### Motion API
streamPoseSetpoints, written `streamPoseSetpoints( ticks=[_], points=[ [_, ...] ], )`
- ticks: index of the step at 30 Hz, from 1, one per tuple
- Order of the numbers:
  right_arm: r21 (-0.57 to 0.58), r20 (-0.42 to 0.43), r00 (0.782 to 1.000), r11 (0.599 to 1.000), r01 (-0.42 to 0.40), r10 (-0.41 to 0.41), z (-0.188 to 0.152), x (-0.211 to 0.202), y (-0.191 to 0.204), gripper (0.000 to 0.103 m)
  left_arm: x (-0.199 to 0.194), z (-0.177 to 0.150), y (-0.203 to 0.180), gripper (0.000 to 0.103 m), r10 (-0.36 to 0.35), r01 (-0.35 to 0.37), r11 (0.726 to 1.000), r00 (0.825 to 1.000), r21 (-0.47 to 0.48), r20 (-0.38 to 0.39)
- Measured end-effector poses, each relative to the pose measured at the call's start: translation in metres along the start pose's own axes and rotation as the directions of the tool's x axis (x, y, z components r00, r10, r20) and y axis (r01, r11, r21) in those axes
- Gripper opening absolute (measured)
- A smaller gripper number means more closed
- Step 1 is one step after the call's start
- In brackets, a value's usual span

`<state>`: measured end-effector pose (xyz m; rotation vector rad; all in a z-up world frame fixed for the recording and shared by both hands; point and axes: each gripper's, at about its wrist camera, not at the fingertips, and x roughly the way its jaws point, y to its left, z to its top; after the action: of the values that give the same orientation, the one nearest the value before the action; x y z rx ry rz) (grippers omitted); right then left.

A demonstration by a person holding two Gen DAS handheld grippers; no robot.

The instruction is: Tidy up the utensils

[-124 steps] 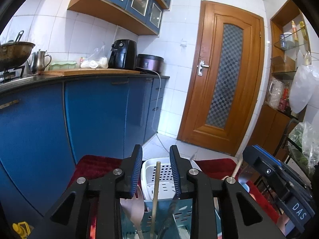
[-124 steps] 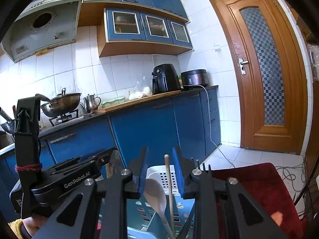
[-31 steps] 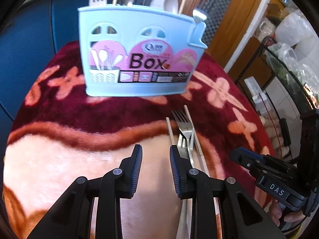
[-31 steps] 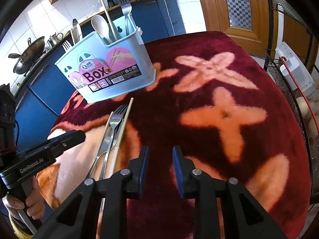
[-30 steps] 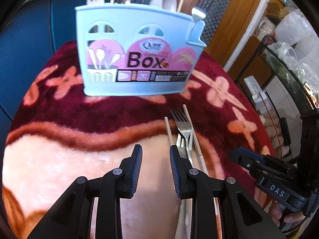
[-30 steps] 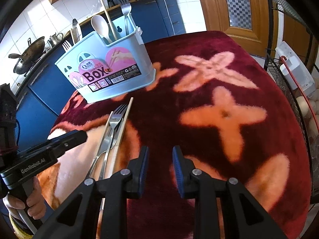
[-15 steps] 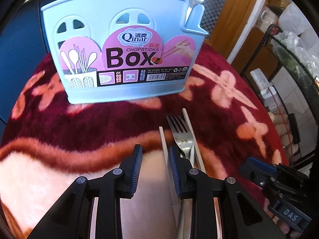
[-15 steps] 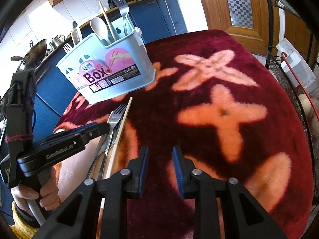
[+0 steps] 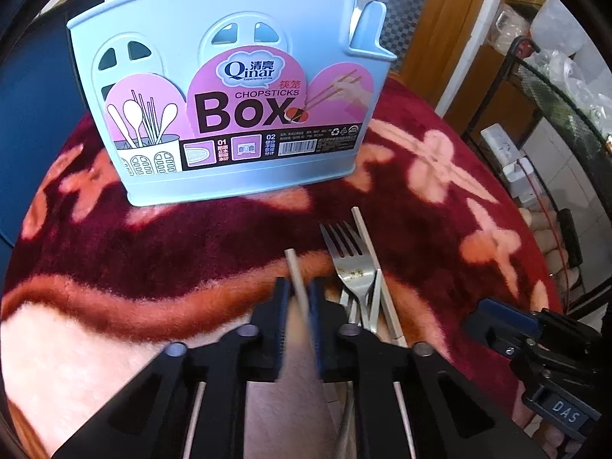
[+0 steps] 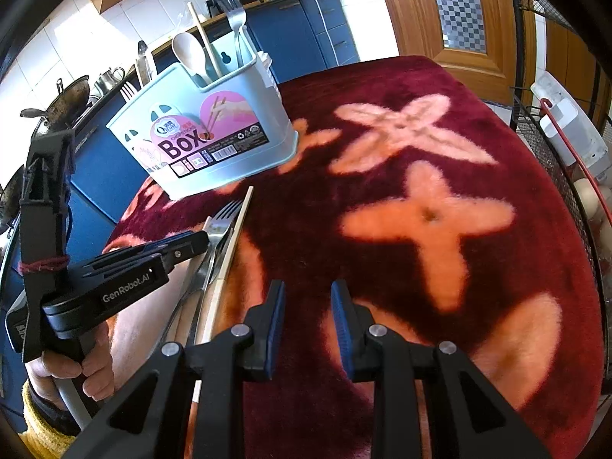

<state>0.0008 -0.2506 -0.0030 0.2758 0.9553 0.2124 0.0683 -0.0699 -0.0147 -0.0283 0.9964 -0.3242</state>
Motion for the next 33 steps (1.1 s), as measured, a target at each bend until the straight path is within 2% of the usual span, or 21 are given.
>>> streamPoseSetpoints(
  ticks=[7,13,17,27,33],
  points=[
    [-0.008,-0.005,1.0,1.0,0.006,-0.006,0.001,0.0,0.003,0.028,-0.014,-0.004,0.017,0.007,-0.034,0.037,0.996,0.999,-0.084,0.041],
    [-0.023,-0.015,1.0,1.0,-0.005,0.004,0.002,0.002,0.013,0.028,-0.035,-0.002,0.04,0.006,0.005,0.01,0.99,0.994,-0.143,0.106],
    [-0.041,-0.031,0.999,0.999,-0.021,0.02,0.002,0.005,0.023,0.028,-0.05,-0.002,0.056,0.004,0.058,-0.036,0.987,0.988,-0.158,0.14],
    [-0.085,-0.085,0.995,0.995,-0.054,0.047,0.007,0.019,0.048,0.028,-0.059,-0.01,0.084,0.004,0.04,-0.008,0.976,0.989,-0.216,0.142],
    [-0.105,-0.123,0.992,0.994,-0.03,0.017,0.011,0.032,0.055,0.028,-0.056,-0.012,0.083,0.004,0.03,0.003,0.976,0.988,-0.219,0.149]
  ],
)
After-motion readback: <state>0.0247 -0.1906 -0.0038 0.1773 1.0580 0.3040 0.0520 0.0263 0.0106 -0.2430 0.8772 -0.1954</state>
